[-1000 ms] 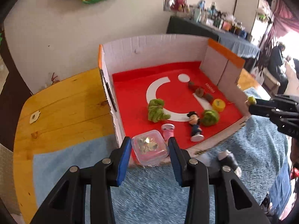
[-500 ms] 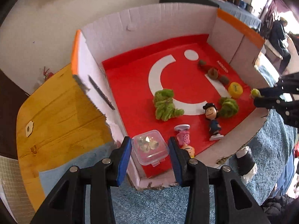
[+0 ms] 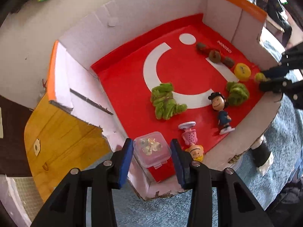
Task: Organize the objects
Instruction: 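Carry the clear box with left tool while right tool carries the chick into the box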
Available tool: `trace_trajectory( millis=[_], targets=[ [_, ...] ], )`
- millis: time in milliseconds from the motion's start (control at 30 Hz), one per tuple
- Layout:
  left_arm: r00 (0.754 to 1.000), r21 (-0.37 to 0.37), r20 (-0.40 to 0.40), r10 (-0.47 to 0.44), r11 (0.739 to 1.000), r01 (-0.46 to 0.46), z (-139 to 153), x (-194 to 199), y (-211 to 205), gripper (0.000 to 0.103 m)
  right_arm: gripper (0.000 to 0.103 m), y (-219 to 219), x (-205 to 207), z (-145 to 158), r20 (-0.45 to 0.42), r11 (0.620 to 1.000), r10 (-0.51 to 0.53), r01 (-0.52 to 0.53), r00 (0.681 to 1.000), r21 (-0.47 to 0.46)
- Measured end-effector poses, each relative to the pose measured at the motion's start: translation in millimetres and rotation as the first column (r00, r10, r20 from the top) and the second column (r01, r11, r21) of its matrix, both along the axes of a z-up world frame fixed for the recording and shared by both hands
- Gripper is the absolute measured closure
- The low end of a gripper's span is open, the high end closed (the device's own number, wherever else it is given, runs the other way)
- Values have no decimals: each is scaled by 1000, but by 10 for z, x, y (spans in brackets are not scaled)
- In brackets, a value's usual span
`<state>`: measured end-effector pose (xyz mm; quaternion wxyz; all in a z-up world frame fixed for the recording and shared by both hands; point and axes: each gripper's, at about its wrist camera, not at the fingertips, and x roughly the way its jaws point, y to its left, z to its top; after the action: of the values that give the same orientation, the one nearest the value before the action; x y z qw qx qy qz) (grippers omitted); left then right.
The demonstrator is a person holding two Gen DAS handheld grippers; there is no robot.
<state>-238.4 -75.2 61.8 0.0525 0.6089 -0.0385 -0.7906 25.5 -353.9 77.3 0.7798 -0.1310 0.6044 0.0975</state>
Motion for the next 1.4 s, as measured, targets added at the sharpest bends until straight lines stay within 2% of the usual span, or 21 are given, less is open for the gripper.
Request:
trace_trajectory(
  millis=[267,600,1033,1400],
  targets=[
    [995,39,79,-68,997,65,-74,-53,-22,59,87,-76,38,-65,-43,1000,-1,3,999,27],
    [994,62,78,-77,995,72,-18,30,-48,59,87,-167,34,-70,-52,999,1,1,999,39],
    [993,64,82,-81,995,76,75,154,-43,59,85,-214,-22,-65,-53,1000,14,-14,998,-11],
    [995,99,71,-72,993,64,191,272,-67,51,82,-287,-81,-26,-33,998,35,-36,999,-44]
  ],
)
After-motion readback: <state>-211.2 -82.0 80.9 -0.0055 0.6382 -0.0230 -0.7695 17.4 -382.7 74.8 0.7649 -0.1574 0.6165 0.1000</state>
